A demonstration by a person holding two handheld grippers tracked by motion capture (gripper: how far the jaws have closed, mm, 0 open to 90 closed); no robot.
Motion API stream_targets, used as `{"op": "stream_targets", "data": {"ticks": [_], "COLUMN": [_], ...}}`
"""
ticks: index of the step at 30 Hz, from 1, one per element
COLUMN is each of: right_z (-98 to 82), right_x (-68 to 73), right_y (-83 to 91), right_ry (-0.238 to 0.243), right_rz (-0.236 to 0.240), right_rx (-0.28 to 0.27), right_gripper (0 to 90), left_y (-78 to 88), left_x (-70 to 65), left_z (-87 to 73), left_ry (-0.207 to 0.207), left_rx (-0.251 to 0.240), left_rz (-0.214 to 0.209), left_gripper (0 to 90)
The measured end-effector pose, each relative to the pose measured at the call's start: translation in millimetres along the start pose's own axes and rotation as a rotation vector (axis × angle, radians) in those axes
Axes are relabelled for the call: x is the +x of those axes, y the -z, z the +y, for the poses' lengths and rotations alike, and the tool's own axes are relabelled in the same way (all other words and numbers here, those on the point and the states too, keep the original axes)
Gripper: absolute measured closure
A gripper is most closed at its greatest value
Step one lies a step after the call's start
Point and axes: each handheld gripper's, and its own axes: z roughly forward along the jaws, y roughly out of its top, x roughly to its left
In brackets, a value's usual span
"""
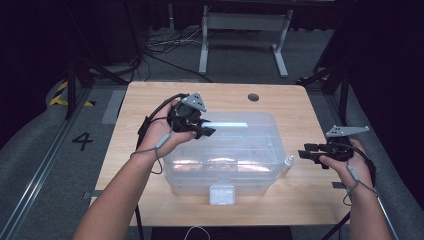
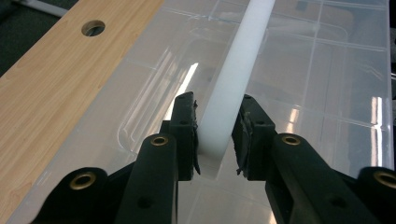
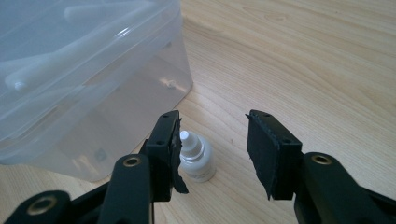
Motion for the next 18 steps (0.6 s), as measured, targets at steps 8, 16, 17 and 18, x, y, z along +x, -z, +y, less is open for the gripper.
{"op": "stream_targets", "data": {"ticks": [8, 16, 17, 18], "right_z": [2.3, 7.1, 8.0, 9.0], "right_x": [4.8, 12.9, 14.8, 17.2], "right_y": [7.5, 14.8, 15.7, 16.8], "right_ry": [0.013, 0.044, 0.055, 0.062], "right_rz": [-0.007, 0.007, 0.011, 0.016], "right_rx": [-0.037, -0.059, -0.062, -0.065], "right_gripper": [60.1, 65.3, 66.3, 67.3], "left_y": [2.3, 4.8, 5.0, 5.3], "left_x": [7.7, 15.0, 15.8, 16.7], "left_z": [6.9, 14.2, 15.3, 16.2], "left_ry": [0.015, 0.020, 0.024, 0.024], "left_rx": [0.007, 0.010, 0.011, 0.015], "left_rz": [-0.006, 0.004, 0.006, 0.005], "left_gripper": [71.5, 71.4, 71.4, 71.3]}}
